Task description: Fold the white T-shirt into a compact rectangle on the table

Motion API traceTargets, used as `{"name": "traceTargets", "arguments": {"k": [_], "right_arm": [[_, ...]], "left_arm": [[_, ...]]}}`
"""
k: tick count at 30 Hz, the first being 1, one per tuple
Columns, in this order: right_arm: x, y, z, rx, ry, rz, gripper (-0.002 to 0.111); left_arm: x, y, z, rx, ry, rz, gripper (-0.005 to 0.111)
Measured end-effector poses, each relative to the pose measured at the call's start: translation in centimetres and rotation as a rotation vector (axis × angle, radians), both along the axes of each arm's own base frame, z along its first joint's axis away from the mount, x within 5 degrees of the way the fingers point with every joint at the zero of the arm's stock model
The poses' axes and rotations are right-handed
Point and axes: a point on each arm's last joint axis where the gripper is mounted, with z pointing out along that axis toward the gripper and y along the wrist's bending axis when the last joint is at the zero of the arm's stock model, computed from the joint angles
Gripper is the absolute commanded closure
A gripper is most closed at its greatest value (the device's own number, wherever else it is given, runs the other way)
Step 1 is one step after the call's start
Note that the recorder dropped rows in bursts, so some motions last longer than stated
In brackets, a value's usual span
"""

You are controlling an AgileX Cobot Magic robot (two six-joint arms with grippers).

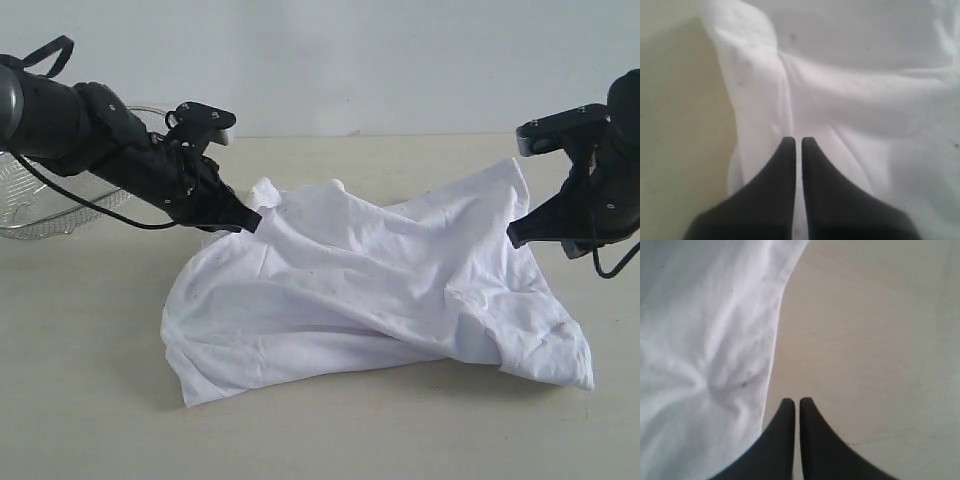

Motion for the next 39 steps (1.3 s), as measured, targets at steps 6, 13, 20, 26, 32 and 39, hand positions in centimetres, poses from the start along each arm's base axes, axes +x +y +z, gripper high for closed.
{"name": "traceTargets", "arguments": {"k": [6, 13, 20, 26, 32, 39], "right_arm": [[-0.1, 0.2, 0.0, 0.023, 0.017, 0.015, 0.109], [-0.5, 0.1, -0.1, 0.015, 0.051, 0.024, 0.109], [-1.5, 0.7, -0.1, 0.072, 0.161, 0.072, 0.109], [-3.2, 1.6, 2.4, 0.154, 0.095, 0.104, 0.109], [-5.8, 1.5, 2.7, 0.155, 0.043, 0.102, 0.109], [-8.4, 1.1, -1.3, 0.18, 0.002, 0.022, 0.109]], "left_arm": [[0.9, 2.1, -2.7, 0.008, 0.071, 0.081, 0.102], [1.3, 3.8, -1.3, 0.013, 0.048, 0.13, 0.102], [-0.7, 3.2, 4.6, -0.011, 0.04, 0.0, 0.102], [-4.4, 1.8, 7.6, -0.031, 0.055, -0.077, 0.102], [-9.2, 3.7, 5.6, -0.007, 0.106, 0.002, 0.102], [-11.6, 5.3, 3.5, -0.081, 0.114, 0.193, 0.102]]}}
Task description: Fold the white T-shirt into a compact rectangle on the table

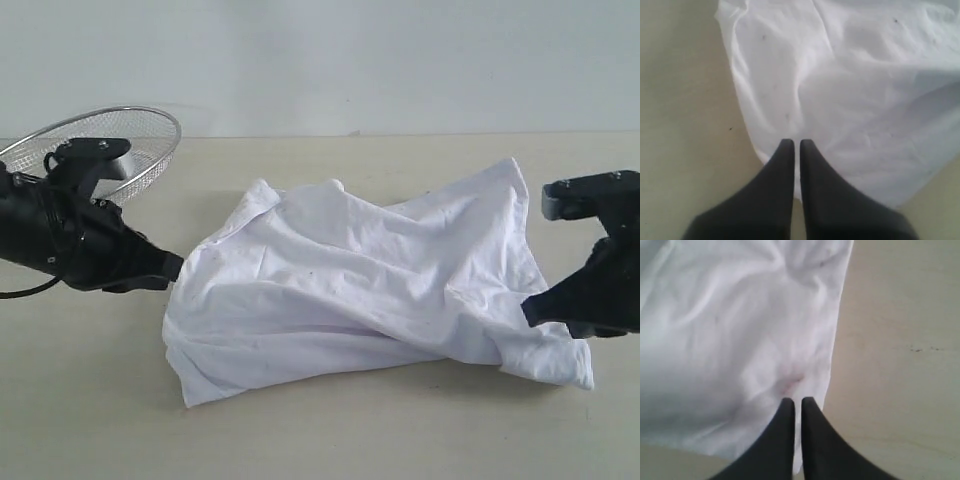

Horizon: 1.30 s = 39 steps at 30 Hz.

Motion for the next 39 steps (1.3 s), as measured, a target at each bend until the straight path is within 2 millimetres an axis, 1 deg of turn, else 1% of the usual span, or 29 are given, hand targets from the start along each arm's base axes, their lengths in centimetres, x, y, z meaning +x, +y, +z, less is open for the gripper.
{"name": "traceTargets", "arguments": {"k": [3, 4, 5, 6, 7, 8, 10, 12, 13, 14, 15, 16, 17, 18, 19, 20, 21, 23, 25, 27, 30, 36, 39], "right_arm": [[-1.0, -1.4, -1.4, 0.023, -0.037, -0.113, 0.109], [-1.7, -2.5, -2.1, 0.045, -0.051, -0.205, 0.109], [-1.9, -2.9, -2.4, 0.049, -0.057, -0.231, 0.109], [-2.1, -3.8, -2.5, 0.06, -0.074, -0.286, 0.109], [-2.1, -4.0, -2.5, 0.063, -0.079, -0.298, 0.109], [-2.1, -4.2, -2.5, 0.07, -0.087, -0.303, 0.109], [-2.1, -4.0, -2.5, 0.082, -0.073, -0.291, 0.109], [-2.0, -3.7, -2.3, 0.108, -0.045, -0.267, 0.109], [-1.6, -3.4, -1.8, 0.143, -0.025, -0.236, 0.109], [-1.2, -3.2, -1.3, 0.167, -0.016, -0.202, 0.109], [-1.1, -3.1, -1.1, 0.173, -0.017, -0.19, 0.108], [-1.0, -3.0, -0.9, 0.18, -0.016, -0.181, 0.104], [-1.0, -3.0, -0.9, 0.183, -0.015, -0.177, 0.098], [-1.0, -3.0, -0.9, 0.184, -0.012, -0.171, 0.088], [-1.0, -2.9, -0.9, 0.19, -0.009, -0.172, 0.076], [-1.0, -2.9, -0.9, 0.197, -0.008, -0.176, 0.069], [-1.0, -2.8, -0.9, 0.2, -0.009, -0.179, 0.059], [-0.9, -2.9, -0.9, 0.199, -0.018, -0.184, 0.05], [-0.9, -2.9, -0.9, 0.203, -0.023, -0.191, 0.052], [-0.8, -2.8, -0.8, 0.221, -0.028, -0.21, 0.057], [-0.6, -2.8, -0.7, 0.244, -0.05, -0.246, 0.065], [-0.2, -2.9, -0.8, 0.242, -0.081, -0.27, 0.065], [-0.1, -3.0, -1.0, 0.234, -0.087, -0.276, 0.065]], "left_arm": [[0.1, 1.1, -0.2, -0.049, 0.014, 0.084, 0.102], [0.4, 2.0, -0.1, -0.089, 0.017, 0.122, 0.102], [0.5, 2.5, 0.0, -0.118, 0.016, 0.138, 0.102], [0.8, 3.8, 0.3, -0.19, 0.011, 0.166, 0.102], [1.0, 4.5, 0.5, -0.241, 0.008, 0.175, 0.102], [1.3, 5.7, 0.4, -0.343, 0.009, 0.181, 0.102], [1.6, 7.0, -0.2, -0.472, 0.03, 0.198, 0.102], [1.8, 7.7, -1.1, -0.584, 0.068, 0.209, 0.102], [1.9, 7.9, -2.2, -0.654, 0.103, 0.205, 0.102], [1.9, 7.6, -2.9, -0.7, 0.121, 0.168, 0.102], [1.9, 7.3, -3.1, -0.705, 0.123, 0.147, 0.102], [1.9, 6.9, -3.1, -0.706, 0.119, 0.12, 0.102], [1.9, 6.7, -3.1, -0.705, 0.117, 0.106, 0.102], [1.8, 6.5, -3.2, -0.7, 0.119, 0.093, 0.1], [1.7, 6.3, -3.3, -0.688, 0.132, 0.086, 0.095], [1.5, 5.9, -3.4, -0.671, 0.153, 0.067, 0.09], [1.5, 5.7, -3.5, -0.662, 0.163, 0.057, 0.084], [1.4, 5.4, -3.7, -0.632, 0.172, 0.052, 0.071], [1.4, 5.5, -3.9, -0.61, 0.174, 0.06, 0.057], [1.5, 5.7, -4.1, -0.589, 0.179, 0.076, 0.05], [1.5, 5.8, -4.3, -0.569, 0.196, 0.104, 0.049], [1.3, 6.3, -4.9, -0.504, 0.252, 0.161, 0.049], [1.3, 6.3, -5.0, -0.502, 0.26, 0.176, 0.049]]}}
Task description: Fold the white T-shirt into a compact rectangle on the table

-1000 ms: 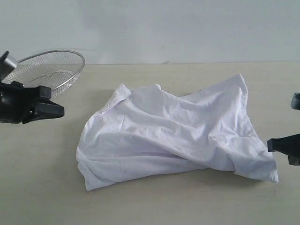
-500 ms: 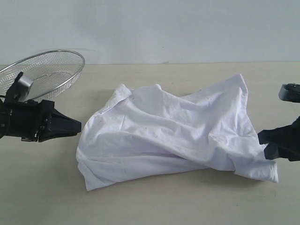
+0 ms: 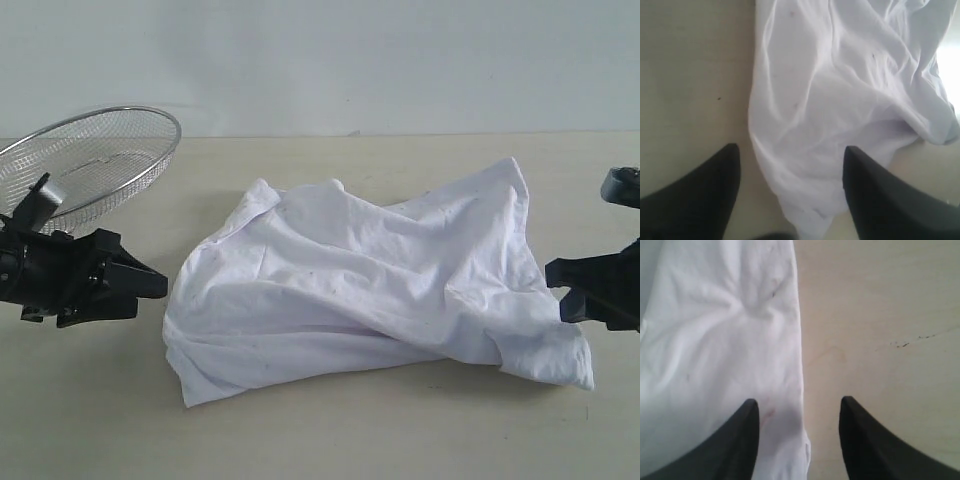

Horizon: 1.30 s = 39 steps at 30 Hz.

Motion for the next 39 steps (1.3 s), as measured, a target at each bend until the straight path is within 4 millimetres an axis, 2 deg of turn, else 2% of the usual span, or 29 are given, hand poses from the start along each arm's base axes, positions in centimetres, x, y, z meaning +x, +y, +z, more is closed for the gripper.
{"name": "traceTargets", "arguments": {"k": [8, 12, 18, 27, 32, 39], "right_arm": [[0.2, -0.1, 0.0, 0.004, -0.02, -0.028, 0.065], [0.3, -0.1, 0.0, 0.001, -0.026, -0.033, 0.065], [1.1, -0.1, -1.0, 0.029, 0.019, -0.035, 0.065], [3.1, 0.1, -2.2, 0.093, 0.078, 0.001, 0.065], [3.3, 0.2, -2.8, 0.105, 0.091, 0.013, 0.065], [3.4, 0.2, -2.9, 0.11, 0.089, 0.017, 0.065]], "left_arm": [[0.0, -0.3, 0.0, -0.008, 0.017, 0.004, 0.049], [0.0, -0.8, -0.8, -0.008, 0.041, -0.004, 0.049], [0.1, -0.9, -1.9, -0.03, 0.082, 0.023, 0.049], [0.2, -0.9, -2.1, -0.039, 0.087, 0.032, 0.049], [0.2, -1.0, -3.1, -0.051, 0.121, 0.048, 0.049], [0.5, -1.3, -2.9, -0.091, 0.11, 0.064, 0.049]]}}
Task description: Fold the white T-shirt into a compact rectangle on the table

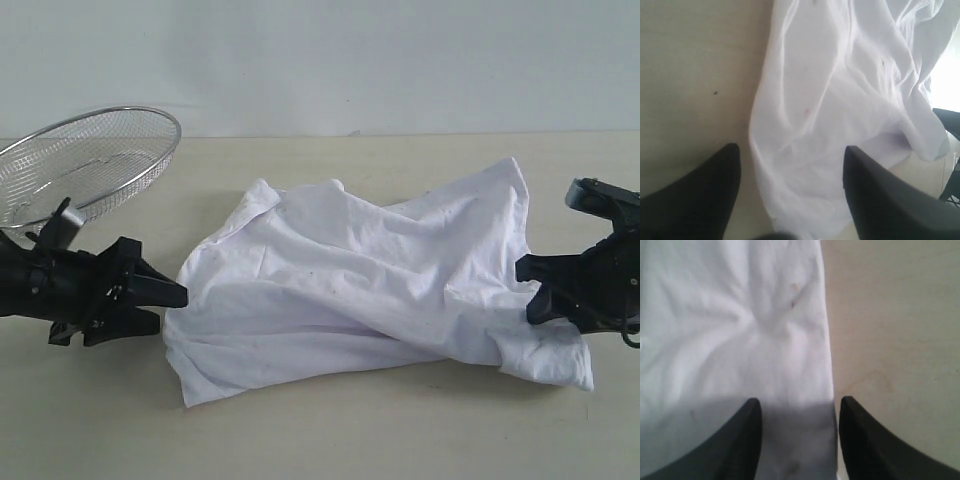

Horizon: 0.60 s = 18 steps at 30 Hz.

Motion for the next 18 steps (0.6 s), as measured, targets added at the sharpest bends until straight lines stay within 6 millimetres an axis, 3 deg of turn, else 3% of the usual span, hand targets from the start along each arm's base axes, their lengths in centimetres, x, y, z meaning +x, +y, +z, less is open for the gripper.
{"name": "traceTargets", "arguments": {"k": [8, 10, 12, 15, 17, 18], "right_arm": [[0.0, 0.2, 0.0, 0.012, -0.003, 0.016, 0.066], [0.0, 0.2, 0.1, 0.022, -0.002, 0.02, 0.073], [0.0, 0.3, 0.1, 0.025, -0.001, 0.024, 0.084], [-0.1, 0.4, 0.1, 0.027, -0.001, 0.04, 0.109], [-0.1, 0.4, 0.1, 0.025, -0.004, 0.056, 0.108], [-0.1, 0.4, 0.1, 0.024, -0.005, 0.063, 0.108]], "left_arm": [[0.6, -1.5, -0.4, -0.005, -0.005, -0.048, 0.051], [0.9, -1.5, -0.2, -0.01, -0.017, -0.052, 0.054], [1.1, -1.6, 0.1, -0.024, -0.026, -0.06, 0.063], [1.2, -1.8, 0.4, -0.053, -0.031, -0.075, 0.085], [1.2, -1.9, 0.6, -0.064, -0.043, -0.097, 0.1], [1.2, -2.0, 0.7, -0.068, -0.055, -0.113, 0.102]]}}
